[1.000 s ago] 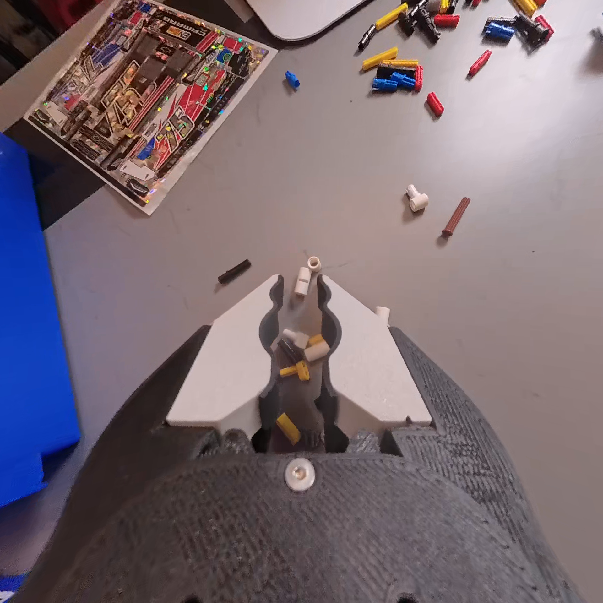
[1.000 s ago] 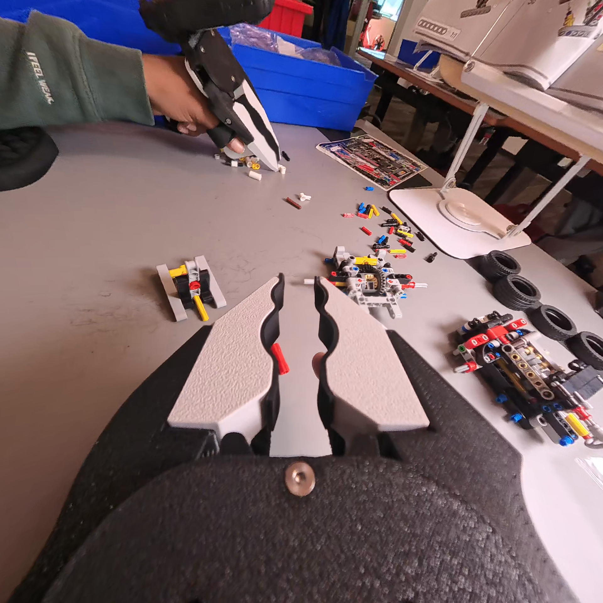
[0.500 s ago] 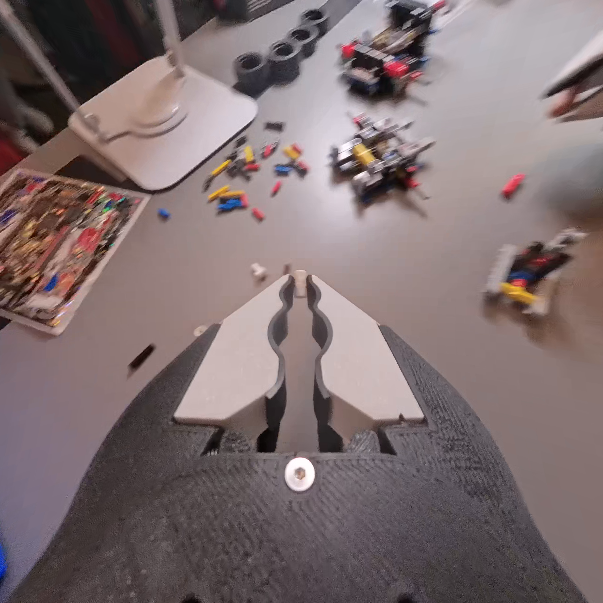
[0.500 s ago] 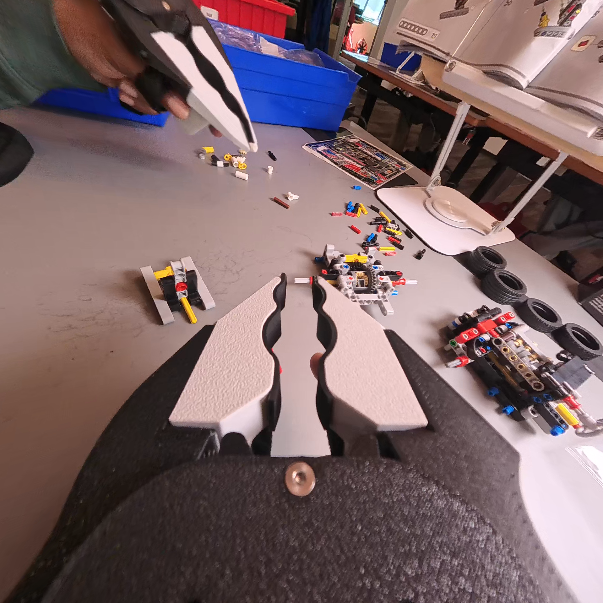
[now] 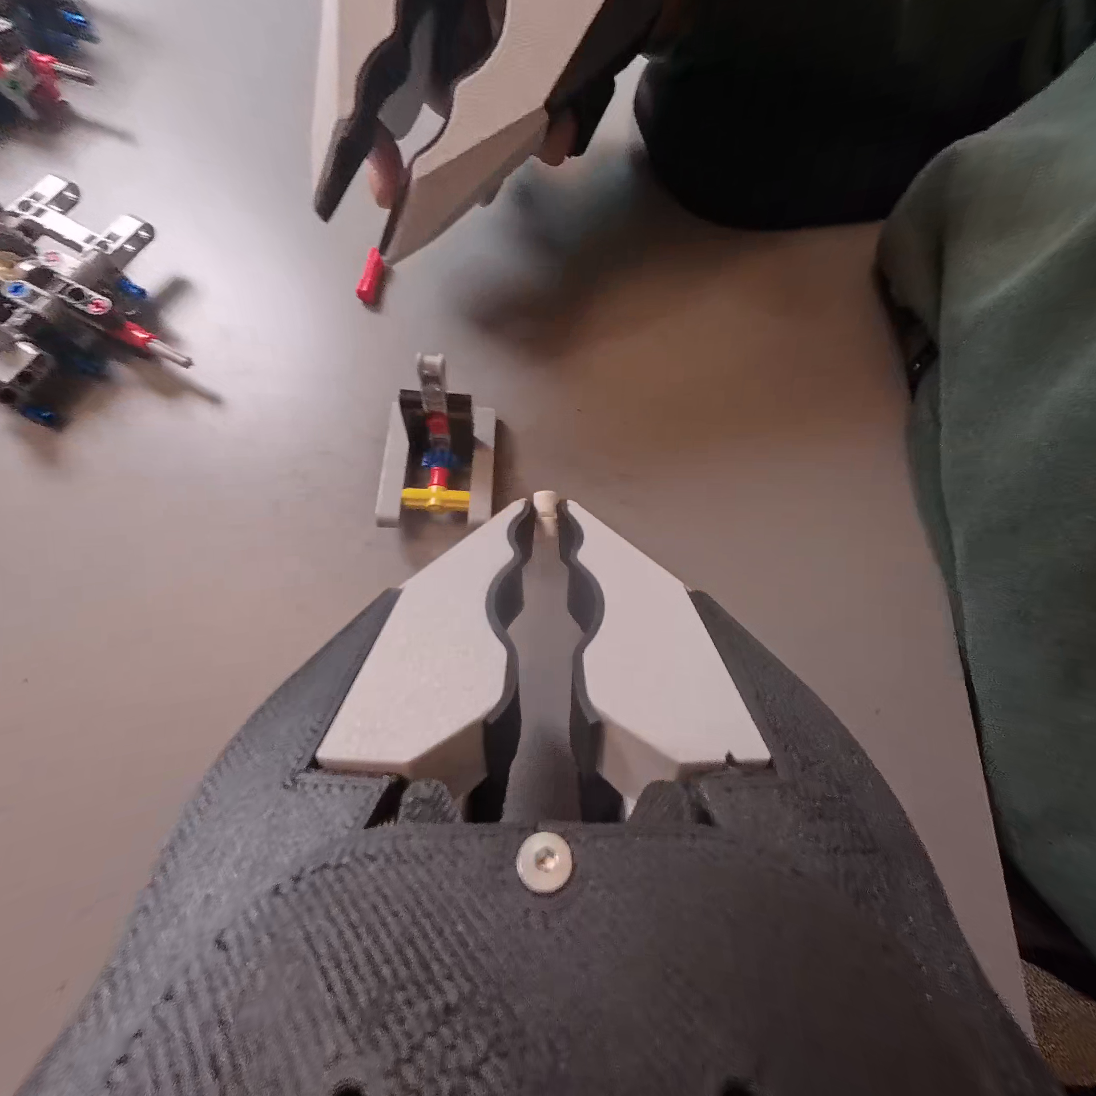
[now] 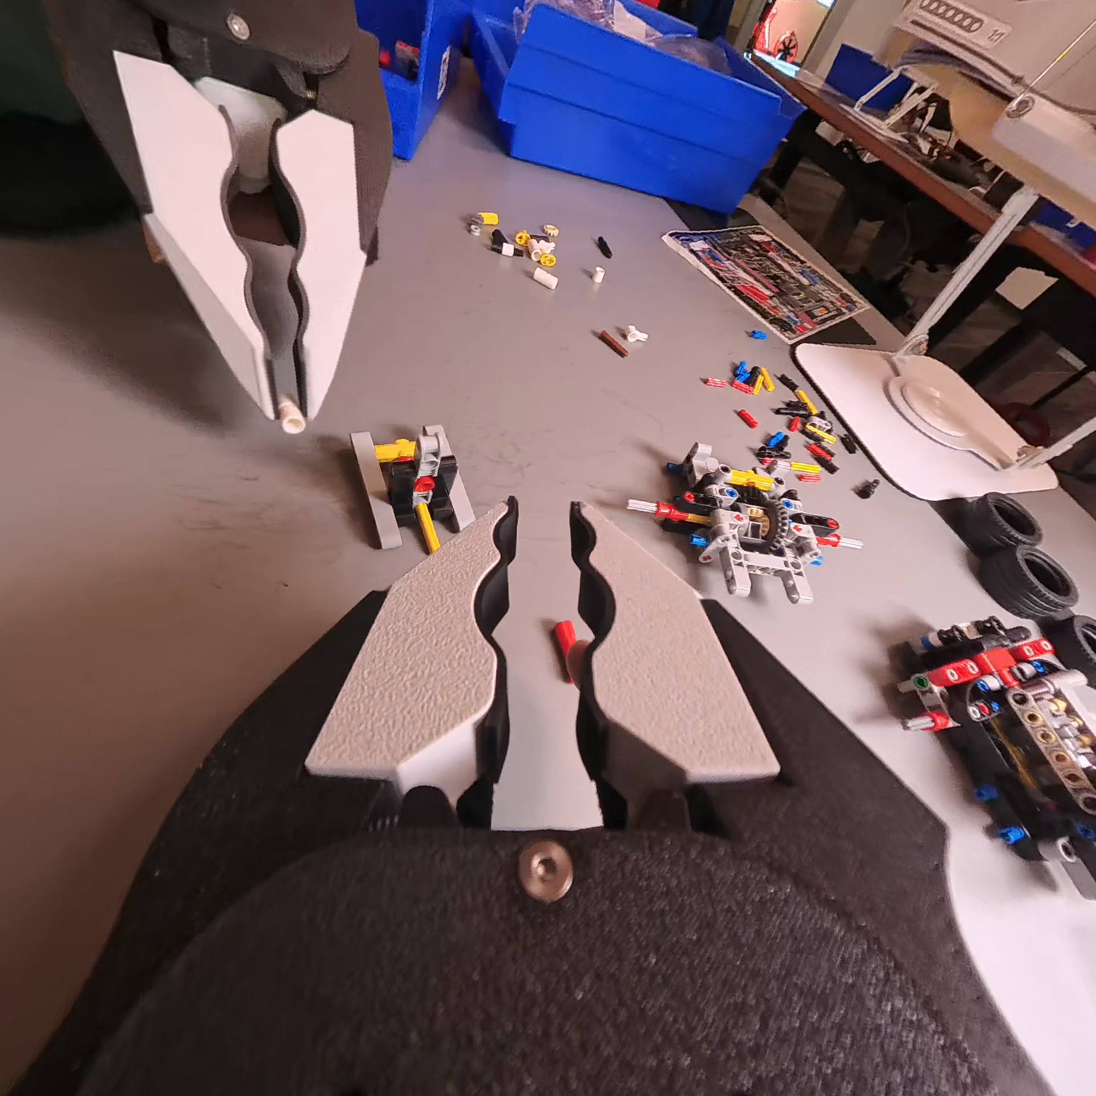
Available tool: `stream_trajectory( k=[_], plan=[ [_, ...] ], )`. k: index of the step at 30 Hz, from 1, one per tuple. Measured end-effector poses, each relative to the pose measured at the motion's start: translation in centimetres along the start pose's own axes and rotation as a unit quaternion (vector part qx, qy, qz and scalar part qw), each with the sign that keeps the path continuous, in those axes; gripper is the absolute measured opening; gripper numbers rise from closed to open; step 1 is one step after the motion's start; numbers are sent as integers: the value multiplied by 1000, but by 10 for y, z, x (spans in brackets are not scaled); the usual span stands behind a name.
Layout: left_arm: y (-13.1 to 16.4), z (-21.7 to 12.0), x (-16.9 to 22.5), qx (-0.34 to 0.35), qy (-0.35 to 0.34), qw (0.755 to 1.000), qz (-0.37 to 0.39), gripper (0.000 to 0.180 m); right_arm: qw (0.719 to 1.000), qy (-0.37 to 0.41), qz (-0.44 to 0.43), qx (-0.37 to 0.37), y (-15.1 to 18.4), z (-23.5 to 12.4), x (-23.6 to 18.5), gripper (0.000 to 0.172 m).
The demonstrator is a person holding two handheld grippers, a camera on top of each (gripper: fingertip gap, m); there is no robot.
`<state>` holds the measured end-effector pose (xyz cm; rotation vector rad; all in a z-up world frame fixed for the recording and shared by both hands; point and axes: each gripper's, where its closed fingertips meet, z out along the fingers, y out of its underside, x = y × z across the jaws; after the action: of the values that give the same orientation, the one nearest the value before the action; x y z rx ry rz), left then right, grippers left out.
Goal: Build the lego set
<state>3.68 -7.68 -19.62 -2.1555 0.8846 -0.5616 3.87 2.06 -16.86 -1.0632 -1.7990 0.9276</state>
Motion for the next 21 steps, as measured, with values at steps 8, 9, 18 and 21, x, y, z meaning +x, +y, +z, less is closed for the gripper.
stream_trajectory(
  k=[8,9,18,21],
  plan=[
    [12,19,-2,-29,-21,999,11,7,1000,0,0,-10,4,3,0,16],
    [10,20,-3,-24,-23,999,11,6,1000,0,0,-11,4,3,0,16],
    [1,-6,-12,27,-14,999,-12,25,996,-82,-15,-15,3,3,-32,15],
    [-1,-16,-34,56,-44,997,-28,28,987,-155,-23,-22,1,0,-61,15]
  ],
)
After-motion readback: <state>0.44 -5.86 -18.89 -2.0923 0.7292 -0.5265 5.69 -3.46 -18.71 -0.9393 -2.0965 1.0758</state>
